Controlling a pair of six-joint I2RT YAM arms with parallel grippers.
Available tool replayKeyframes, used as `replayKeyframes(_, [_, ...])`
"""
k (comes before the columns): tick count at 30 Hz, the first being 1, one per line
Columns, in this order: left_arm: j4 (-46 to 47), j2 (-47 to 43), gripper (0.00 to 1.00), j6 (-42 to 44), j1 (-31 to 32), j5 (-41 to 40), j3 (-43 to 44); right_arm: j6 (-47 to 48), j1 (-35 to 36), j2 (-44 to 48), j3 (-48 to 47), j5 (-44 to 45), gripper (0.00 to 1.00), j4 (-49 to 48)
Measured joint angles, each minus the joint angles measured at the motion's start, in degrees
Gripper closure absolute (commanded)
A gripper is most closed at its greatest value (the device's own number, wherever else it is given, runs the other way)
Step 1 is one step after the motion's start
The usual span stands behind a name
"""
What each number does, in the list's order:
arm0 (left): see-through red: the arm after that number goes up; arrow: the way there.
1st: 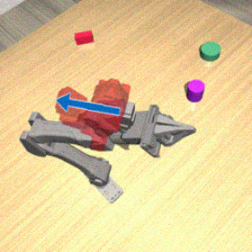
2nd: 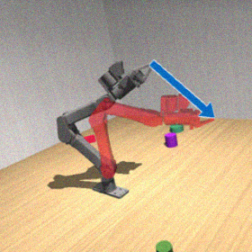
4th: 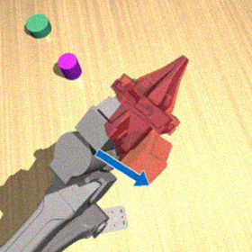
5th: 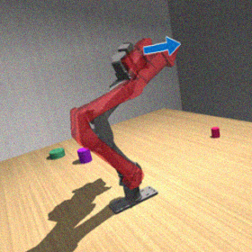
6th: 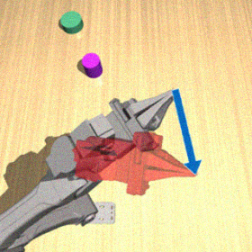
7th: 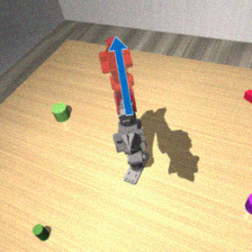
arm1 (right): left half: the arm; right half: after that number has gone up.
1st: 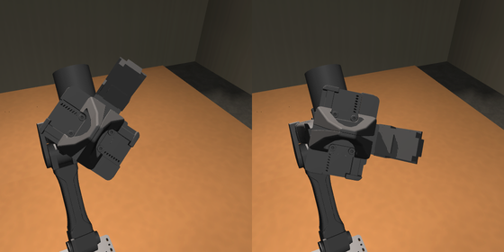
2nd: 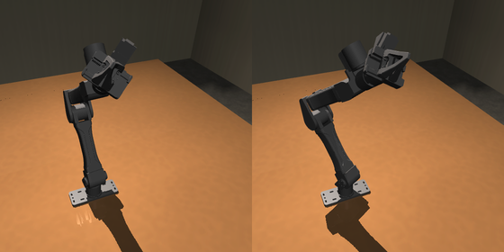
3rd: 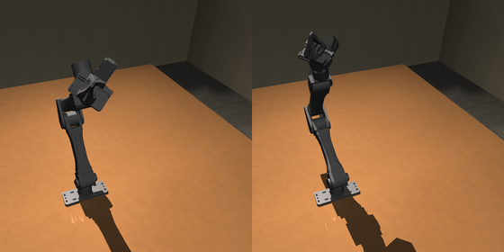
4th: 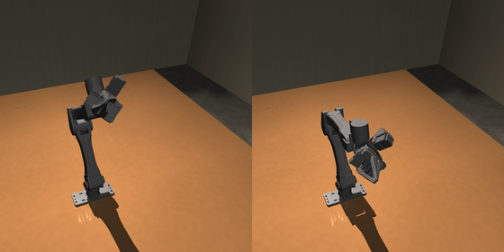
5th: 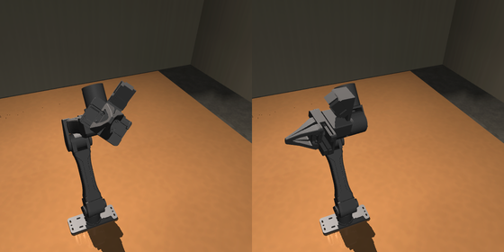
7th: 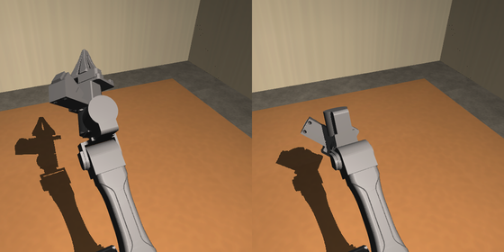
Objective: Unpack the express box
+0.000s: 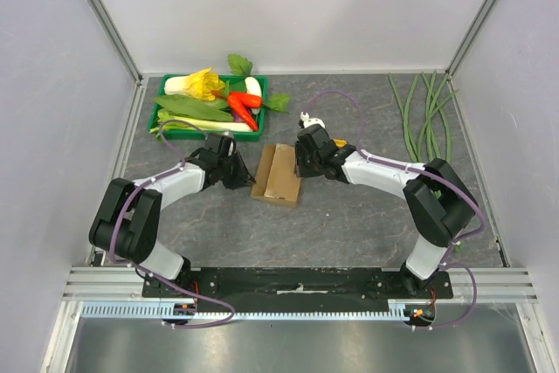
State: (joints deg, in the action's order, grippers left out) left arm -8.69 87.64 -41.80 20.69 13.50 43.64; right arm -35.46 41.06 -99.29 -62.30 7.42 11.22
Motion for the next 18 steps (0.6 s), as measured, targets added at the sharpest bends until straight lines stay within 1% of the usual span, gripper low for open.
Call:
replayKeyframes(4, [-4.9,1.0,0.76,1.0,-0.2,-4.0,-1.0,0.0,0.0,-0.1,-0.1,0.2,0.63,0.3])
replayKeyframes(6, [-5.1,1.0,0.73,1.2,-0.3,-3.9,-1.0,0.0,0.0,-0.1,-0.1,0.2,0.63,0.4])
replayKeyframes(9, [-4.9,1.0,0.65,1.6,-0.3,-3.4,-1.0,0.1,0.0,-0.1,-0.3,0.1,0.63,0.6])
replayKeyframes(10, [-4.8,0.9,0.61,1.7,-0.3,-3.2,-1.0,0.1,0.0,-0.1,-0.4,0.2,0.63,0.7])
replayKeyframes(12, [-4.7,0.7,0.57,1.9,-0.3,-2.7,-1.0,0.1,0.0,-0.1,-0.4,0.2,0.63,0.8])
replayKeyframes(13, [-4.7,0.4,0.51,2.1,-0.3,-2.7,-1.0,0.1,0.0,-0.1,-0.5,0.2,0.63,0.8])
replayKeyframes(16, [-4.9,-0.2,0.45,2.4,-0.3,-2.7,-1.0,0.2,0.0,-0.1,-0.5,0.2,0.62,0.9])
replayKeyframes(18, [-4.8,-0.6,0.43,2.7,-0.3,-2.9,-1.0,0.3,0.0,-0.1,-0.5,0.2,0.61,1.0])
